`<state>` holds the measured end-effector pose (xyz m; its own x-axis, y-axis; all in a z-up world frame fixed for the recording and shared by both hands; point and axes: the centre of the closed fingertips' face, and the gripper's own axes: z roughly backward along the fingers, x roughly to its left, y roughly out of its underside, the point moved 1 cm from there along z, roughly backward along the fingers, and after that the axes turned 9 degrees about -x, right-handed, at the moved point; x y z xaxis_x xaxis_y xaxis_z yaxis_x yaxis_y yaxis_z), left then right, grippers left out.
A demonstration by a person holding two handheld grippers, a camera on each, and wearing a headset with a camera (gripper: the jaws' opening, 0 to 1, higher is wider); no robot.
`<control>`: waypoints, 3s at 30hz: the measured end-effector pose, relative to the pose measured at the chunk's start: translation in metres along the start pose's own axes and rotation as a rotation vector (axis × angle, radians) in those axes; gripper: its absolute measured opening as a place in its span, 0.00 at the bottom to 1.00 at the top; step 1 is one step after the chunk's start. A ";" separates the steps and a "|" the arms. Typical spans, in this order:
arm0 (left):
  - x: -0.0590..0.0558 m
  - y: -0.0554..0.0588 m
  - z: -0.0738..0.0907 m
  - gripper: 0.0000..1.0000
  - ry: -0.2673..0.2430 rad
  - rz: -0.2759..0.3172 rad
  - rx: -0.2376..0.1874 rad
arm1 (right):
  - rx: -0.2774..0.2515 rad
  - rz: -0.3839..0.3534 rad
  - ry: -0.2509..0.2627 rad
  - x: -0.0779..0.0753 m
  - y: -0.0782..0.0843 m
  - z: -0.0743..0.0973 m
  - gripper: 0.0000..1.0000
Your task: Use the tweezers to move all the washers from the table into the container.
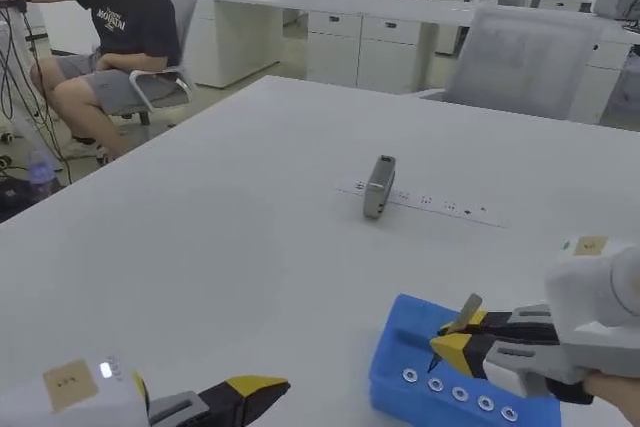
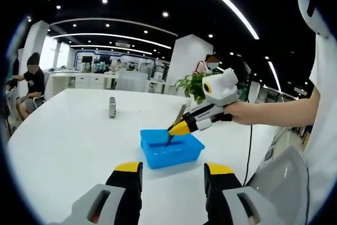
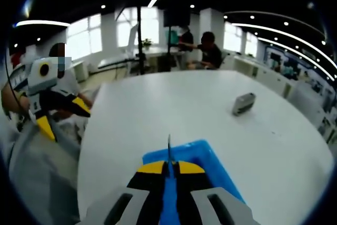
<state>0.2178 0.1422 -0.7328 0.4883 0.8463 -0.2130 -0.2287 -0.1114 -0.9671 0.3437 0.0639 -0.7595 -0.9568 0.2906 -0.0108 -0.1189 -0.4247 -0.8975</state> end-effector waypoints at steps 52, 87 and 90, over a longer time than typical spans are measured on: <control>-0.116 0.005 -0.020 0.03 0.588 -0.198 0.311 | 0.238 0.256 -0.361 0.152 0.060 0.056 0.03; -0.052 0.089 -0.027 0.00 0.633 -0.421 0.641 | 0.307 0.206 -0.262 0.129 0.105 0.033 0.05; -0.045 0.100 -0.028 0.00 0.627 -0.432 0.680 | 0.304 0.197 -0.267 0.127 0.109 0.028 0.06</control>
<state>0.1962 0.0782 -0.8234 0.9509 0.2969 -0.0877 -0.2626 0.6234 -0.7365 0.2017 0.0304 -0.8463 -0.9992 -0.0353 -0.0188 0.0380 -0.6942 -0.7188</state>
